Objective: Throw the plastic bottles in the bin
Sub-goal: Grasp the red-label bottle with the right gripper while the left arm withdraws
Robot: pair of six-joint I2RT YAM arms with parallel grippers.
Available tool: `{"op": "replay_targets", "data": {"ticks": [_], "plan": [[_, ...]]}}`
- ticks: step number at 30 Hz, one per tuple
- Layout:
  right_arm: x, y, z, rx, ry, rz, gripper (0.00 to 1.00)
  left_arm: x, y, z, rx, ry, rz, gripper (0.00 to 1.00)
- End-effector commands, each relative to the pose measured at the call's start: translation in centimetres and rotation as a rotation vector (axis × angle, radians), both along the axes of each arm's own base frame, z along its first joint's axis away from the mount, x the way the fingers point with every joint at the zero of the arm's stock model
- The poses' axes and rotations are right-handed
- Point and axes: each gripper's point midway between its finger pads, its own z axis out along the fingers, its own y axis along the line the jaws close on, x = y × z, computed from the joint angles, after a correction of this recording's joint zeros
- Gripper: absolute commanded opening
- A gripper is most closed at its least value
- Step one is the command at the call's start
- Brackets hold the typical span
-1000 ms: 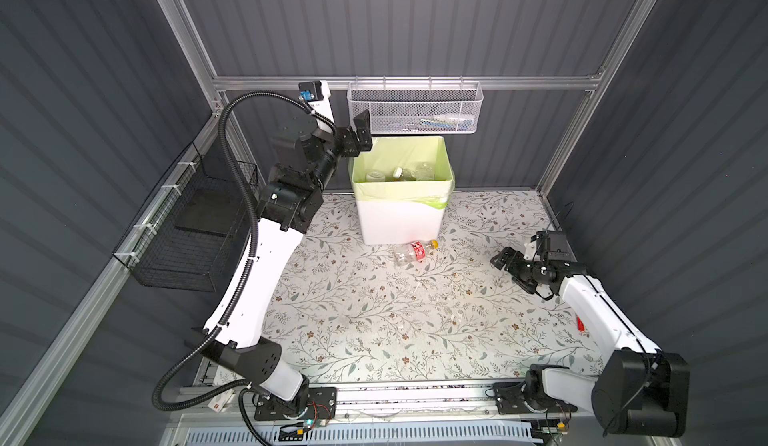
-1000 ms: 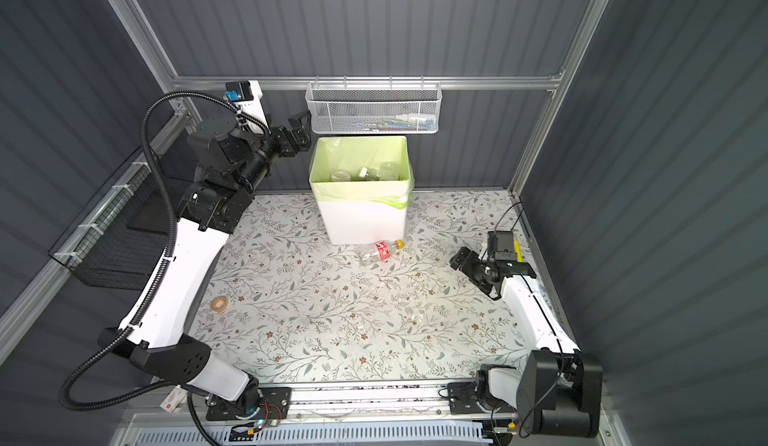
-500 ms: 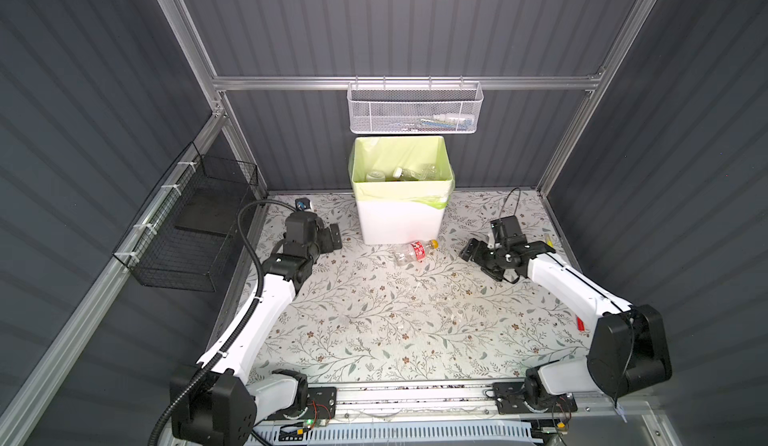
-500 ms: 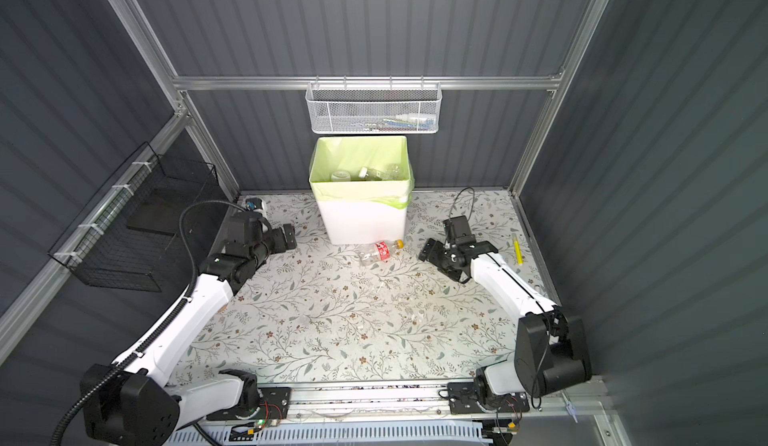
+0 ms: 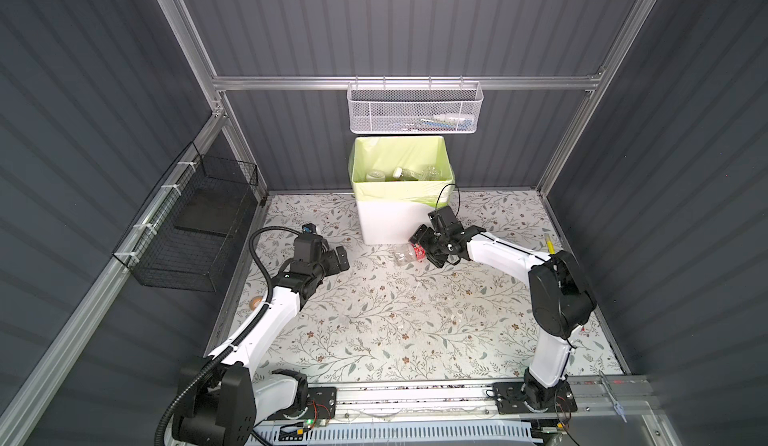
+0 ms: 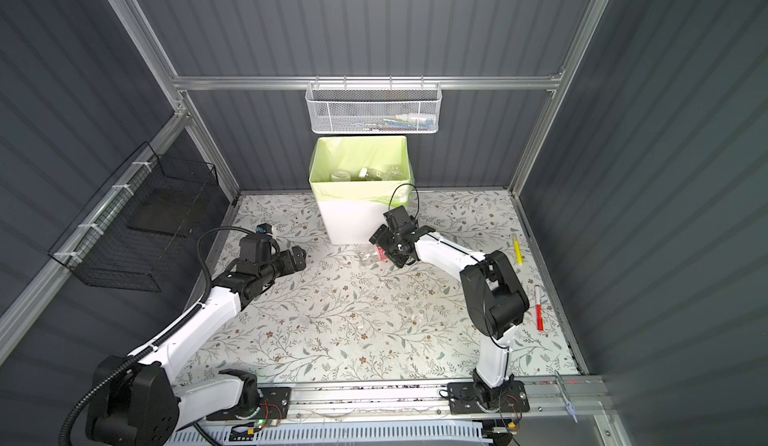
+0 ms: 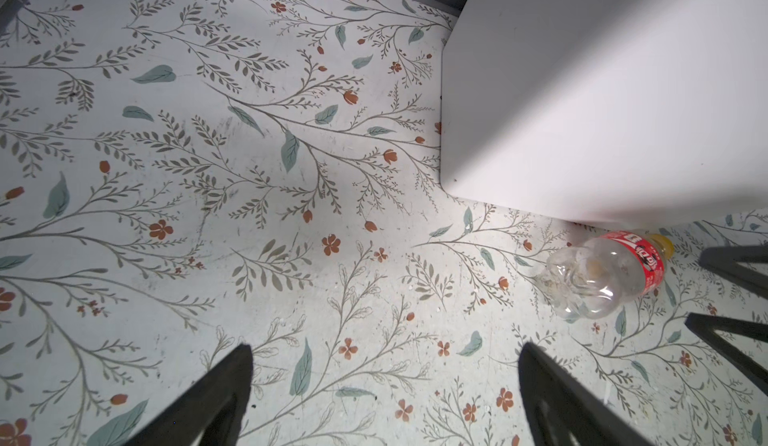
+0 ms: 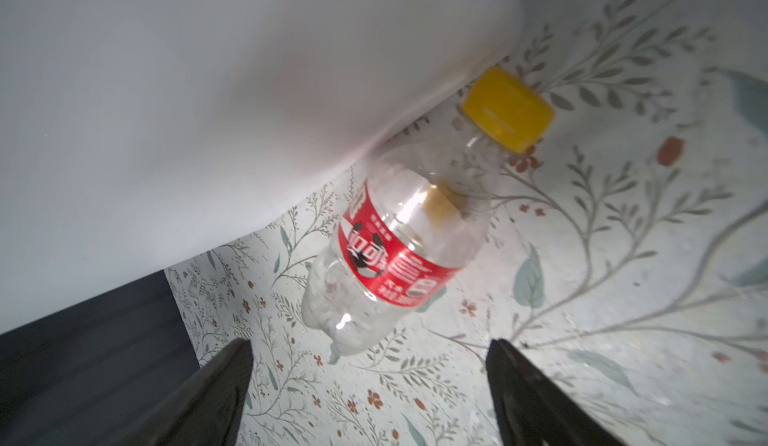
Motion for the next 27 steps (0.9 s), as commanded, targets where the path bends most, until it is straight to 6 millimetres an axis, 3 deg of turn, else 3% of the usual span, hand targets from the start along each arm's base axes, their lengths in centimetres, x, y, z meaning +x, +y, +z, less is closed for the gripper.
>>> {"op": "replay_targets", "data": {"ticks": [1,7,14,21,27], "plan": [[0.8,0.3,-1.1,0.002,0.024,-0.075,0.89,-0.1,-0.4,0.0,-0.036,-0.008,-0.014,0.99],[2.1,0.6,-2.6,-0.025,0.022,-0.108,0.89,0.0,-0.6,-0.7,-0.035,0.013,-0.027,0.99],[2.1,0.3,-4.8,-0.064,0.043,-0.115,0.87,0.7,-1.0,-1.0,-0.045,0.024,-0.038,0.99],[1.5,-0.9,-5.8,-0.113,0.036,-0.119,0.75,1.4,-1.2,-1.4,-0.056,0.031,-0.037,0.99],[0.7,-2.2,-5.5,-0.138,0.013,-0.123,0.62,1.9,-1.5,-1.6,-0.063,0.038,-0.039,0.99]]}}
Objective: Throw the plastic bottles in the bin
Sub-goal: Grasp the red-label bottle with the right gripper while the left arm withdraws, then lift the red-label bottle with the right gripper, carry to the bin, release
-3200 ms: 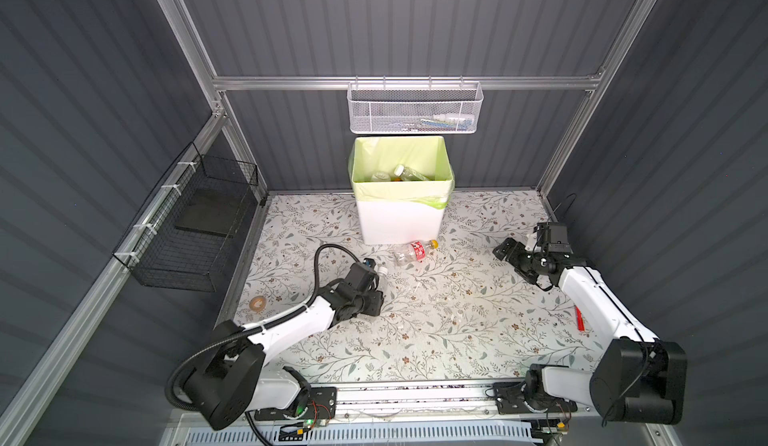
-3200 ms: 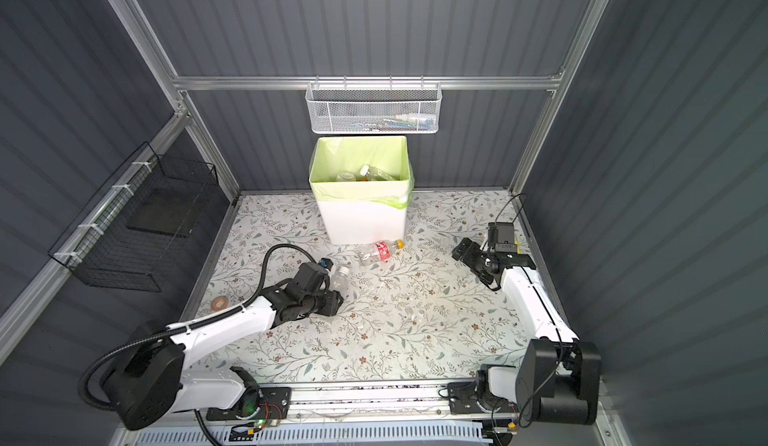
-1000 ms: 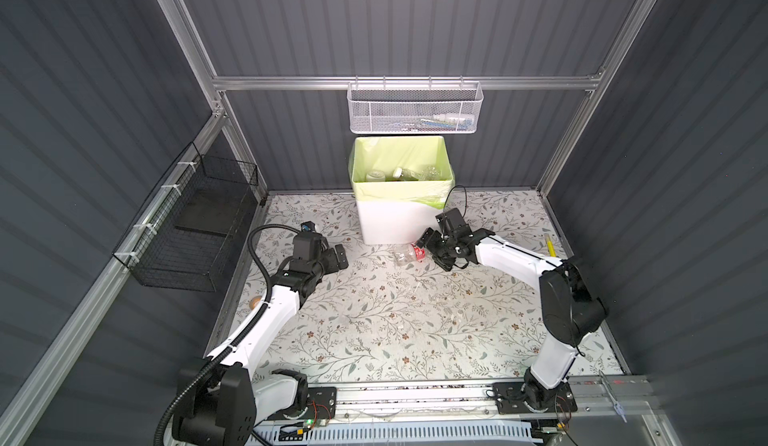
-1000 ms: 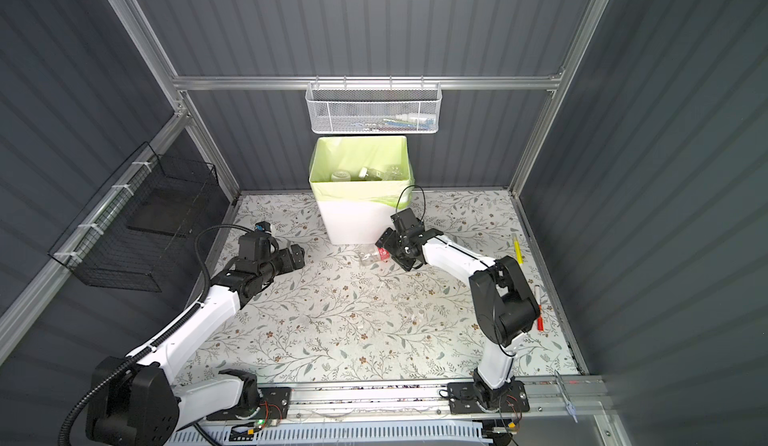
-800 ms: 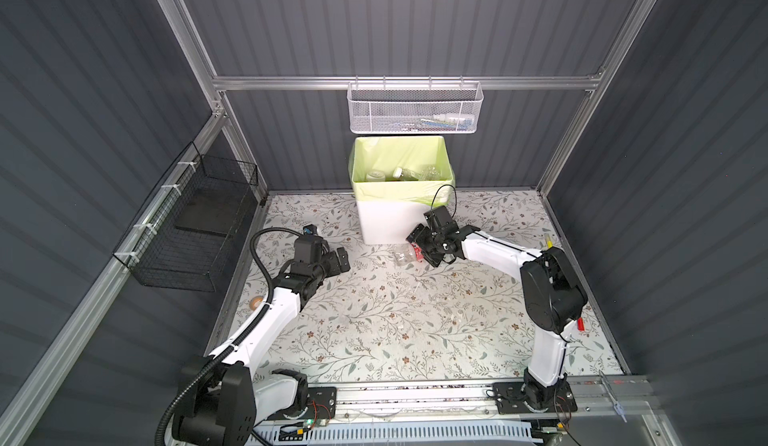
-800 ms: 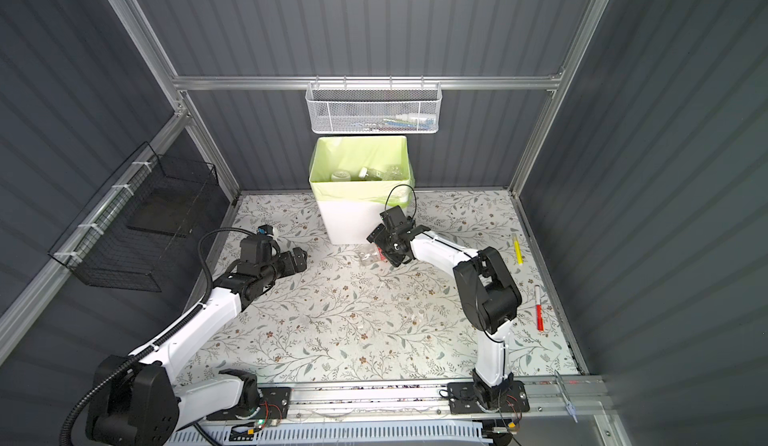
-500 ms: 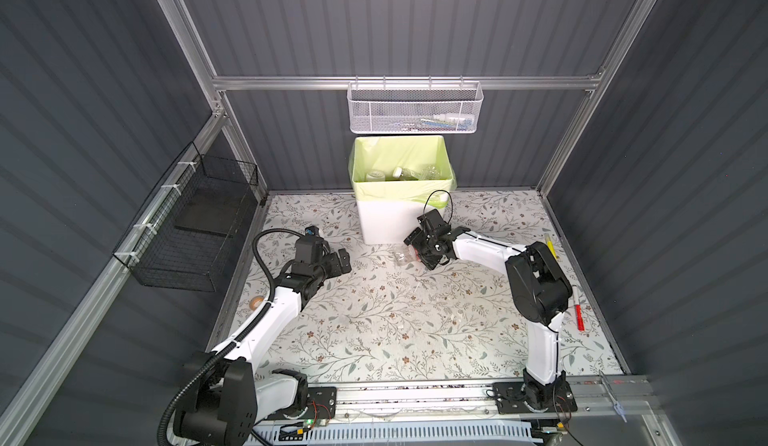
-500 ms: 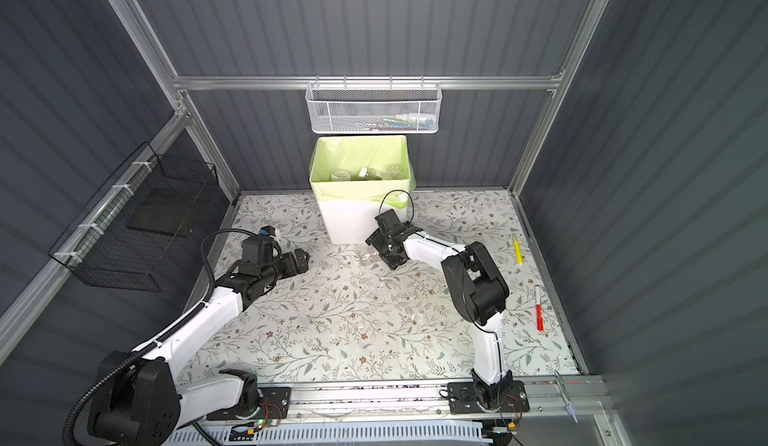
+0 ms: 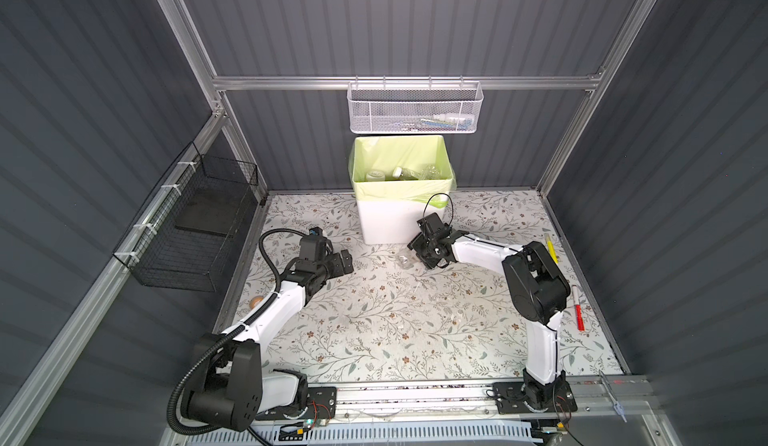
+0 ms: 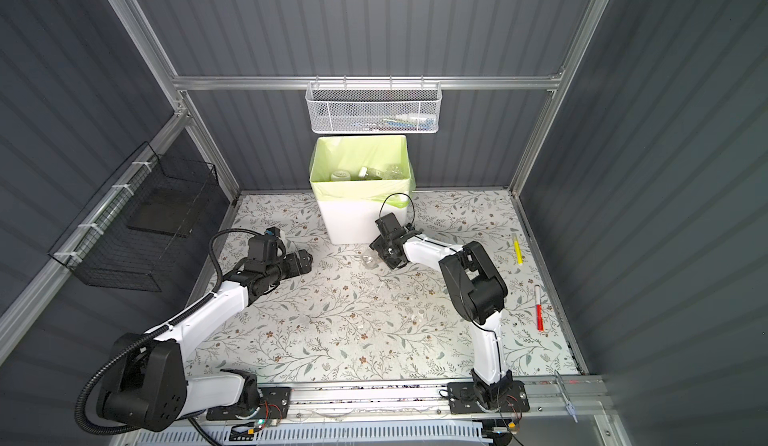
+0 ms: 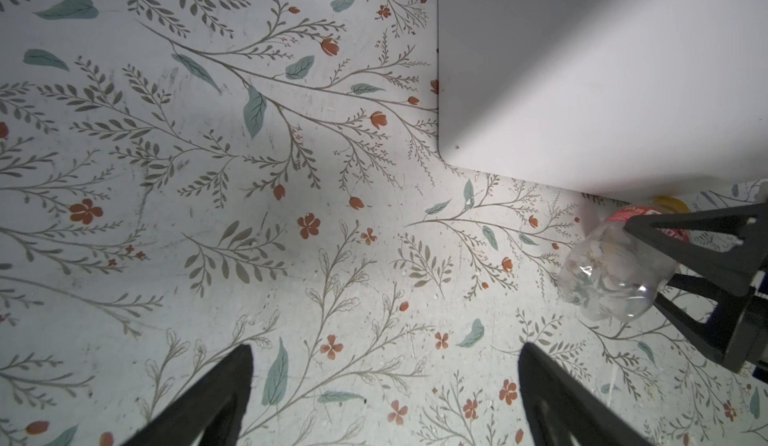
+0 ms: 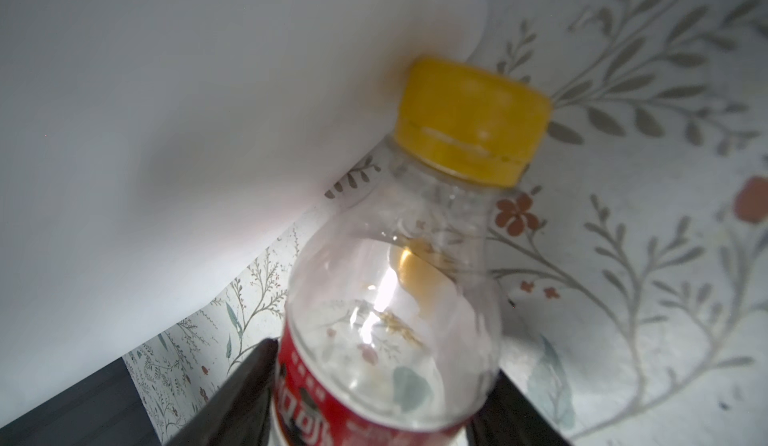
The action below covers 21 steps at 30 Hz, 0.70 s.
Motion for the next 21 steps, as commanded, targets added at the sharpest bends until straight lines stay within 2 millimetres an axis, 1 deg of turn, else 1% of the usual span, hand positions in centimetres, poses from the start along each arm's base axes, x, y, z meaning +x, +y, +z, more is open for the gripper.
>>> {"op": "replay_targets", "data": {"ticks": [1,4,5,10,15,17,21], "plan": [[-0.6,-2.0,-0.3,-0.067,-0.018,-0.012,0.61,1.2,-0.3,1.4,-0.036,-0.031,0.006,0.99],[-1.5,-3.2,0.0,-0.056,-0.018,-0.014,0.59,1.4,-0.5,1.4,-0.038,-0.03,0.003,0.99],[-2.0,-3.8,0.4,-0.057,-0.023,-0.014,0.58,1.5,-0.5,1.5,-0.04,-0.035,0.002,0.99],[-4.6,-7.3,1.9,-0.087,-0.047,-0.006,0.58,1.5,-0.5,1.5,-0.038,-0.046,0.002,0.99],[-7.6,-11.7,3.6,-0.129,-0.077,-0.014,0.57,1.7,-1.0,1.3,-0.055,-0.047,-0.02,0.99],[-9.0,-13.9,4.2,-0.15,-0.092,-0.038,0.57,1.9,-1.2,1.2,-0.06,-0.044,-0.026,0.99],[-12.0,-17.9,4.3,-0.172,-0.102,-0.087,0.56,2.2,-1.4,1.5,-0.061,-0.049,-0.037,0.99]]}}
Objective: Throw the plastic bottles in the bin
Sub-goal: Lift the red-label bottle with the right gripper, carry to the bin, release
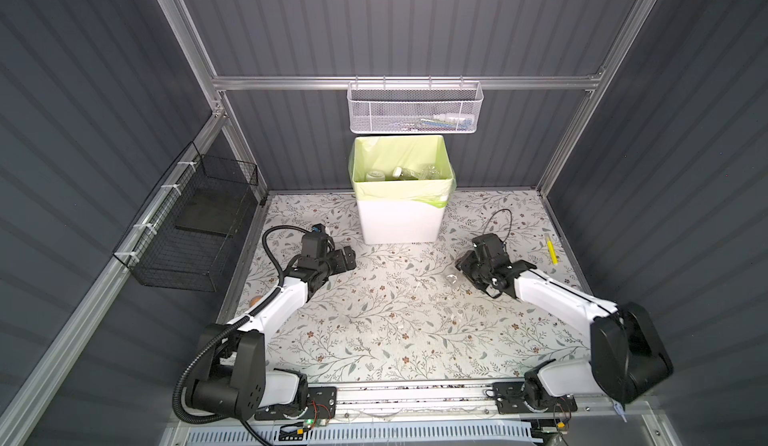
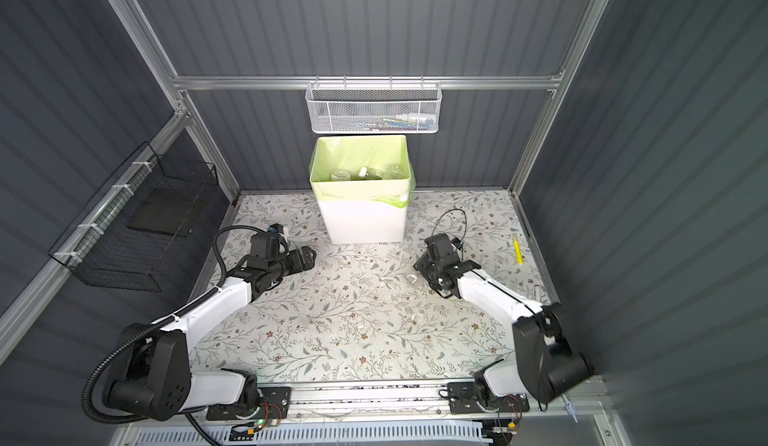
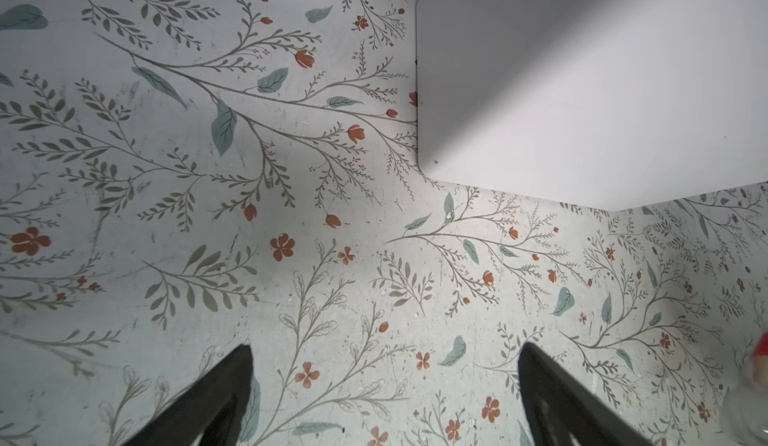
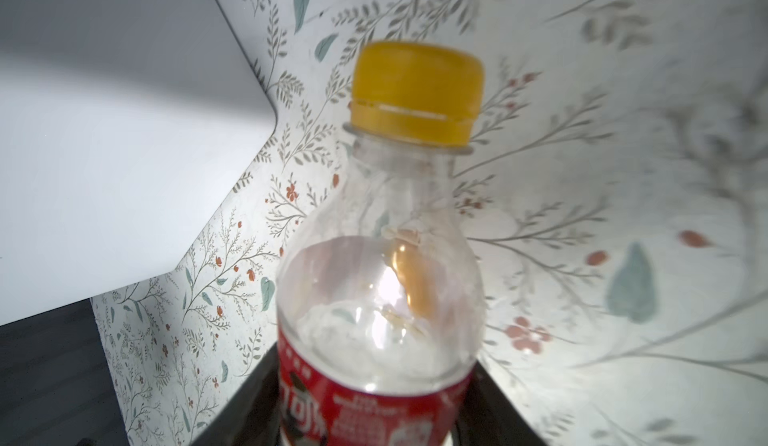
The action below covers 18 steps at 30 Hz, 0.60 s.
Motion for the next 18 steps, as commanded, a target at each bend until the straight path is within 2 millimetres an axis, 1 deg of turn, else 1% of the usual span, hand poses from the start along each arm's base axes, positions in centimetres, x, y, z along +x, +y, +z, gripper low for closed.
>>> {"op": "replay_targets", "data": {"ticks": [1,5,8,11,13,14,15,16,17,18], "plan": [[-2.7,-3.4,-1.2,-0.08,0.029,-0.016,0.56,1.0,-0.4,1.6,-0.023,-0.036,-0.012,0.99],[-5.8,-6.5,-2.8,-0.098,0.063,-0.03,0.55,1.0,-0.5,1.3,-0.022,-0.03,-0.019,1.0],[-7.6,-7.9,-3.8,-0.128,0.083,-0.024,0.55,0.8,-0.5,0.4,-0.024,-0.001,-0.018,0.99],[-8.5,-7.8,-3.7,-0.095,0.088,0.007,0.55,0.4,-0.6,-0.4,-0.032,0.026,-0.017,0.99],[-8.4,-7.2,-2.9,-0.08,0.083,0.039,0.54,0.1,-0.5,-0.4,-0.037,0.024,-0.007,0.99],[-7.9,-7.0,-2.0,-0.079,0.069,0.056,0.54,0.1,-0.4,-0.2,-0.043,0.017,-0.001,0.99],[-7.1,-6.7,-0.5,-0.083,0.043,0.078,0.54,0.0,-0.4,-0.1,-0.047,0.012,0.004,0.99],[-6.0,-6.4,1.7,-0.09,0.009,0.1,0.53,-0.1,-0.3,0.0,-0.054,0.008,0.009,0.99],[-4.7,-6.1,4.2,-0.094,-0.036,0.125,0.53,-0.2,-0.3,0.2,-0.061,-0.002,0.013,0.99],[-3.1,-5.5,7.7,-0.096,-0.09,0.151,0.54,-0.3,-0.3,0.4,-0.066,-0.008,0.016,1.0]]}}
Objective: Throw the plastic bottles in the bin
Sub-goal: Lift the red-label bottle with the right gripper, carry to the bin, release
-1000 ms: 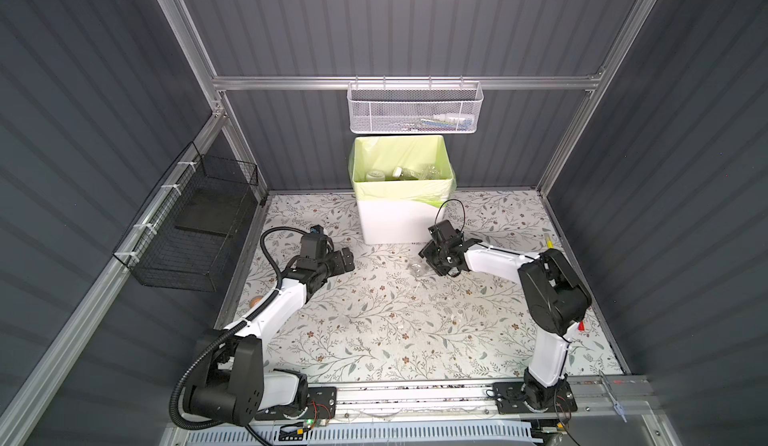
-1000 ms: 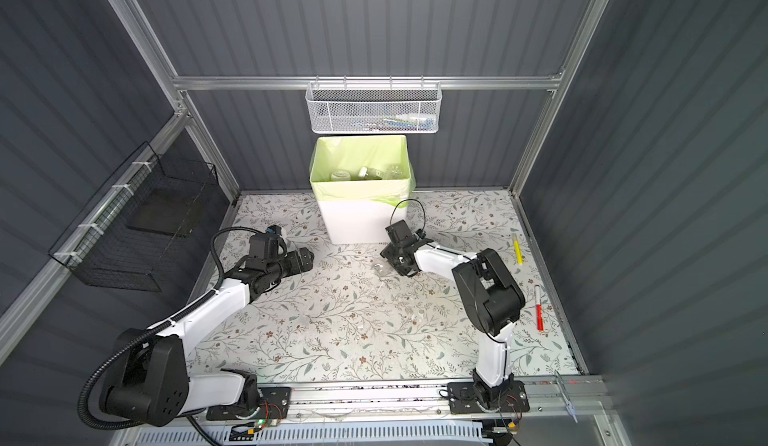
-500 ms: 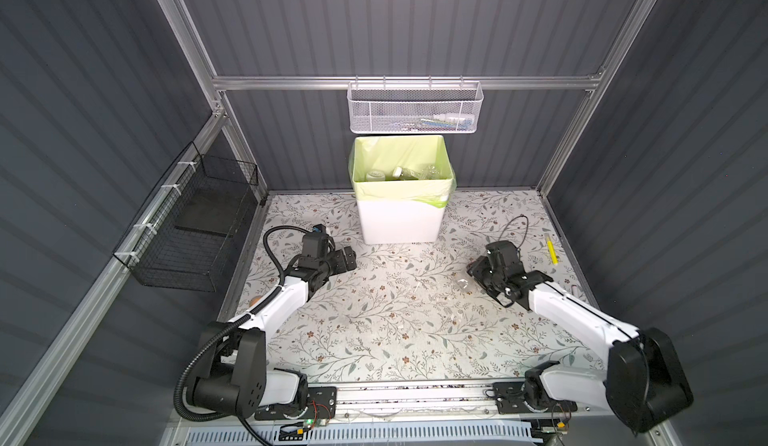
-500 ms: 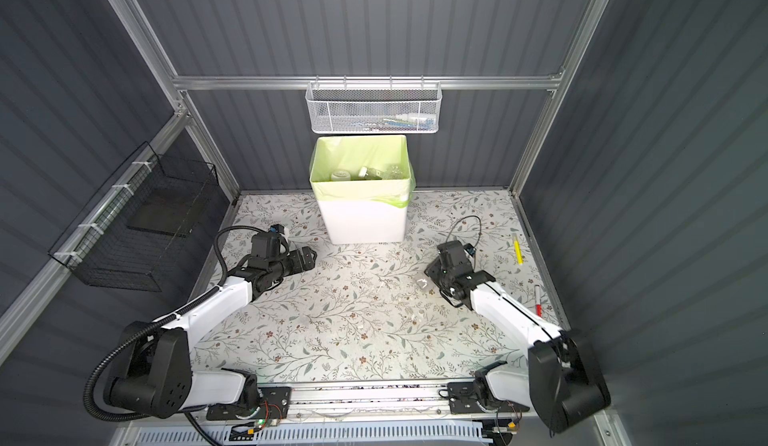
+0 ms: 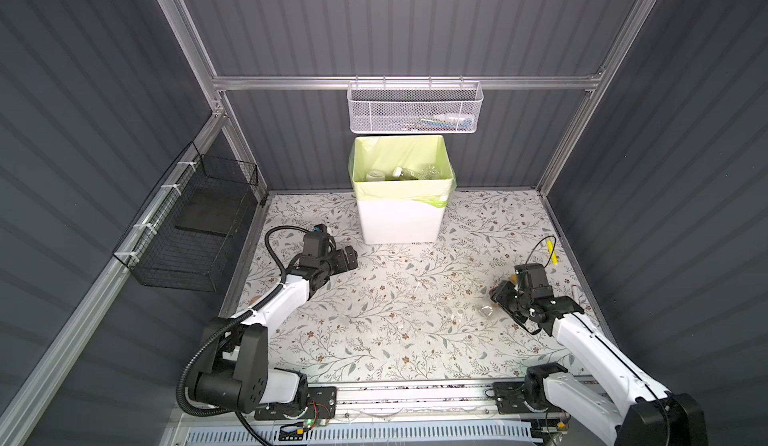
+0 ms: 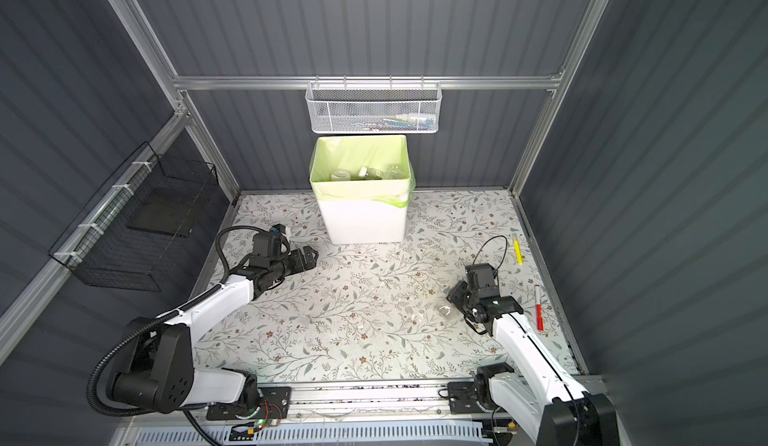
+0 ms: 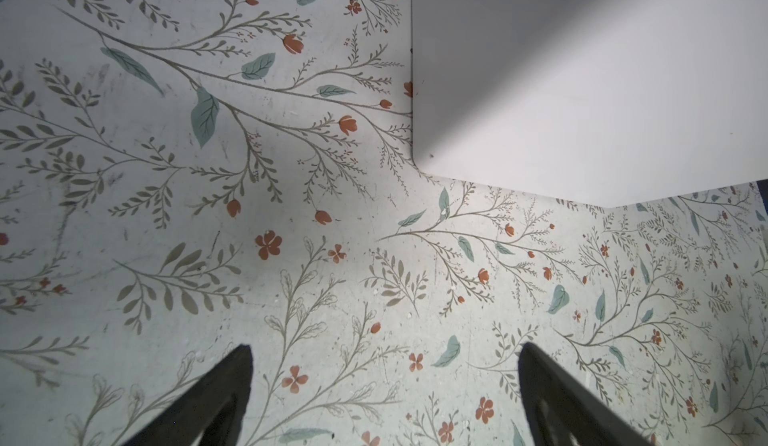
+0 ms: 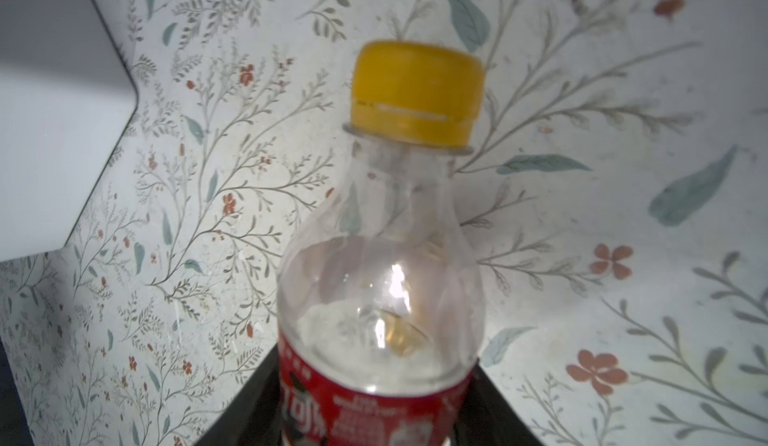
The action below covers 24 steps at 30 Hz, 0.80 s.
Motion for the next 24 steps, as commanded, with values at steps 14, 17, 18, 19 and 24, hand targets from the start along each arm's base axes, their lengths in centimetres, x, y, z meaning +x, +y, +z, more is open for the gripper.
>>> {"op": "replay_targets", "data": {"ticks": [14,17,18,19,24], "plan": [[17.1,12.5,34.2,0.449,-0.498,0.387,0.99,-1.7,-1.8,2.1,-0.033,-0.084,-0.021,0.99],[17.3,10.8,31.7,0.449,-0.477,0.325,0.99,-1.6,-1.8,2.2,-0.001,-0.079,-0.042,0.99],[17.2,10.4,31.0,0.442,-0.473,0.31,0.99,-1.5,-1.9,2.3,0.006,-0.079,-0.051,1.0],[17.0,10.0,30.3,0.431,-0.466,0.301,0.99,-1.4,-1.9,2.5,0.009,-0.081,-0.056,1.0],[16.3,7.7,26.5,0.382,-0.41,0.244,0.99,-0.7,-2.2,3.1,0.004,-0.102,-0.057,0.99]]}}
